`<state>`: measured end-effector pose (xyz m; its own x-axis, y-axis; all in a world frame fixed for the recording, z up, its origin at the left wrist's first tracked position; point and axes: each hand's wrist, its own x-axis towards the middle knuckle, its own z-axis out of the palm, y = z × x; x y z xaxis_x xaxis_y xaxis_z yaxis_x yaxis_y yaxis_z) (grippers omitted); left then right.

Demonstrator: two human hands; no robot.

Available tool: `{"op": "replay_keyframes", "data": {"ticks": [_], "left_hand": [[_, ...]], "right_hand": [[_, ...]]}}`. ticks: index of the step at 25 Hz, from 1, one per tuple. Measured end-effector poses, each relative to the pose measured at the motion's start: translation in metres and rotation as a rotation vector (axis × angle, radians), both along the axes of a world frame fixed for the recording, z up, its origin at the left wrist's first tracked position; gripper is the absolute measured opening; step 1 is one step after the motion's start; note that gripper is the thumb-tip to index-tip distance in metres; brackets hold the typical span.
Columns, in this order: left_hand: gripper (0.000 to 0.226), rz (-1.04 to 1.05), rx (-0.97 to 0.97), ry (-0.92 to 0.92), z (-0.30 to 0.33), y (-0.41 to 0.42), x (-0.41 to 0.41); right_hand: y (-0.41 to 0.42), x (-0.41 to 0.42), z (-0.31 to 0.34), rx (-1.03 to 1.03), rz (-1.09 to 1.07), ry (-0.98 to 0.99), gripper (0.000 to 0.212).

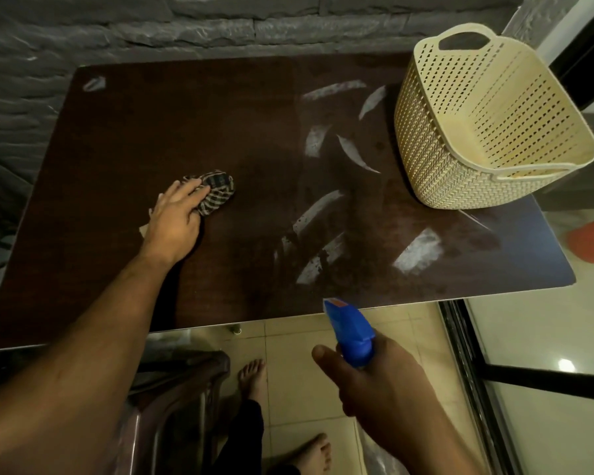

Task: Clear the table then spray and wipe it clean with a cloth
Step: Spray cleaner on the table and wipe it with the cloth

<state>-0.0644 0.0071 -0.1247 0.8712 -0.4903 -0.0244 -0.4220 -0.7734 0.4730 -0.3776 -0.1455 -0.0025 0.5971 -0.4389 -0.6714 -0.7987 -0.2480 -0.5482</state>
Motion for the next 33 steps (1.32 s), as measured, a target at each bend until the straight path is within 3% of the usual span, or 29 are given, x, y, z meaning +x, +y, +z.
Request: {"op": "replay_keyframes", "data": {"ticks": [7,10,12,15,18,21,24,27,31,33], "left_hand": [[0.052,-0.256,-0.054,0.030,-0.005,0.031,-0.037],[0.049,-0.037,-0.006,0.015,-0.005,-0.004,0.025],[0.050,0.003,0.009,0.048,-0.001,-0.055,0.043],[0.054,-0.293,0.013,0.032,-0.002,-0.081,-0.003],[0.053,-0.545,-0.009,0.062,-0.005,0.000,-0.055],[0.056,-0.407,0.016,0.057,-0.002,0.051,-0.010],[0.056,-0.152,0.043,0.017,-0.004,-0.019,0.042],[0.056,-0.314,0.029,0.045,-0.005,-0.082,-0.001],[0.053,-0.600,-0.031,0.073,-0.006,0.003,-0.078],[0.057,-0.556,-0.018,0.079,-0.001,0.043,-0.050]], "right_hand": [[-0.010,0.014,0.006,0.003,-0.106,-0.096,0.035],[-0.018,0.016,0.008,-0.015,-0.107,-0.088,0.038],[-0.020,0.020,0.009,-0.015,-0.104,-0.088,0.039],[-0.017,0.025,0.010,0.004,-0.113,-0.112,0.039],[-0.016,0.025,0.011,0.043,-0.101,-0.100,0.038],[-0.018,0.027,0.012,0.043,-0.092,-0.084,0.035],[-0.017,0.029,0.008,0.024,-0.110,-0.083,0.036],[-0.011,0.029,0.005,0.015,-0.104,-0.085,0.037],[-0.011,0.022,0.011,0.031,-0.100,-0.107,0.034],[-0.013,0.017,0.012,0.027,-0.085,-0.117,0.035]]}}
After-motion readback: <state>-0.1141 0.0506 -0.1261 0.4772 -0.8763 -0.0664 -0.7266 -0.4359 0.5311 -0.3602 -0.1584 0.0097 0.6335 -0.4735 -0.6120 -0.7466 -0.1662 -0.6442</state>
